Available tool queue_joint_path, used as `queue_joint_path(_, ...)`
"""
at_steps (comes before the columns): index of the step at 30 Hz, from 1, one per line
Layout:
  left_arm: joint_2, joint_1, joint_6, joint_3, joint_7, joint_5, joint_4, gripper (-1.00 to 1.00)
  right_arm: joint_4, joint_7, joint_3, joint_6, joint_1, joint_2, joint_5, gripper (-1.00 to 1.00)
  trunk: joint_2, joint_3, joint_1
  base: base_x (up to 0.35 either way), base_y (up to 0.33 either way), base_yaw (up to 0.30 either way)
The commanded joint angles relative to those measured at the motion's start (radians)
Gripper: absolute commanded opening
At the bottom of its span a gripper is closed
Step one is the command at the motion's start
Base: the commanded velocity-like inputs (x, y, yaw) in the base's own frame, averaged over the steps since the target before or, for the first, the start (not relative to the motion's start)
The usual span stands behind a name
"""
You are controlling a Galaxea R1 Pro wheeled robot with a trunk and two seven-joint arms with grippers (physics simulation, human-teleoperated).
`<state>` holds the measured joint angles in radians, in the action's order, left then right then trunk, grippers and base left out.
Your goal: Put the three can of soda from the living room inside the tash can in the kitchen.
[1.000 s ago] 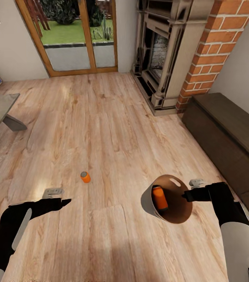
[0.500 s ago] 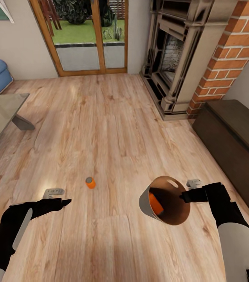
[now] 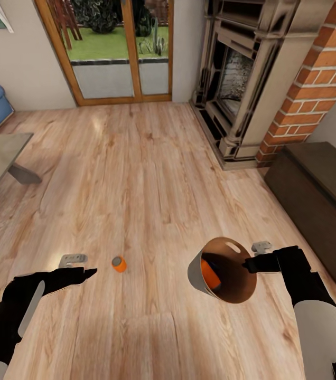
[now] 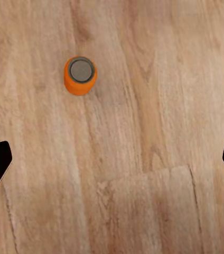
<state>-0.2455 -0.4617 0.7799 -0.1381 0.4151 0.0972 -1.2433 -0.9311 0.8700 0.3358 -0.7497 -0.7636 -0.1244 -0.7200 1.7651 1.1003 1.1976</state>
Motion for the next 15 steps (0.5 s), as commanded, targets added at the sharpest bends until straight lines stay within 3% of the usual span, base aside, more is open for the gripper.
queue_joint_path(1, 0.0, 0.0, 0.0, 0.0, -0.004, 0.0, 0.001, 1.0, 0.0, 0.007, 0.0, -0.011, 0.0, 0.0, 0.019, -1.0, 0.0, 0.0, 0.0, 0.326, 0.0, 0.0)
queue_joint_path(15, 0.007, 0.0, 0.0, 0.0, -0.03, 0.003, 0.001, 1.0, 0.0, 0.007, 0.0, -0.011, 0.0, 0.0, 0.019, -1.0, 0.0, 0.0, 0.0, 0.326, 0.0, 0.0)
